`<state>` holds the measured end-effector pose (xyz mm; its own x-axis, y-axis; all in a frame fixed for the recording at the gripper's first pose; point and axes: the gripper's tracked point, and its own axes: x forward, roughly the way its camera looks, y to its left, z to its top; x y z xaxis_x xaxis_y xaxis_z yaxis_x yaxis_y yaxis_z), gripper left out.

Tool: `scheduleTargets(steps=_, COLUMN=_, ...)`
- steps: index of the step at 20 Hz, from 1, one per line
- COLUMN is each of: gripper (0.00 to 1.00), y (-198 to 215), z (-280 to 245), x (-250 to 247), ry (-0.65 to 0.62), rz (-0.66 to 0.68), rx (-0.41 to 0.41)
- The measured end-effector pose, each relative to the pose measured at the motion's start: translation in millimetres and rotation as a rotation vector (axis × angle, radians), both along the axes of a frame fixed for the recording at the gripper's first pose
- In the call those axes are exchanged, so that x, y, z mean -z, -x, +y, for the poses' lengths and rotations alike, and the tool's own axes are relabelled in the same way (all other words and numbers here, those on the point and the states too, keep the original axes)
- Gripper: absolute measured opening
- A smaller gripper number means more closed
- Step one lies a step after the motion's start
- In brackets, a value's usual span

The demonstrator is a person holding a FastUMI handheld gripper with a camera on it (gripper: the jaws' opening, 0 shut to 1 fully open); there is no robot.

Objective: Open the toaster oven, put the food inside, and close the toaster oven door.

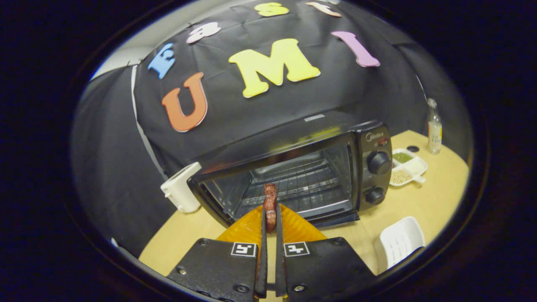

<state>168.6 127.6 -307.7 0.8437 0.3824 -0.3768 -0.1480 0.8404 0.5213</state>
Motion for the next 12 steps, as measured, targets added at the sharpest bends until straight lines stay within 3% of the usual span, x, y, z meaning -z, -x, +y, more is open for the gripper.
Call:
scheduleTargets(steps=7, gripper=0.11, y=-67.3, z=13.3, x=23.3, ry=-0.334, rz=0.072, rx=0.097)
scheduleTargets(steps=12, gripper=0.11, y=-87.9, z=3.7, x=43.0, ry=-0.415, rz=0.052, rx=0.196)
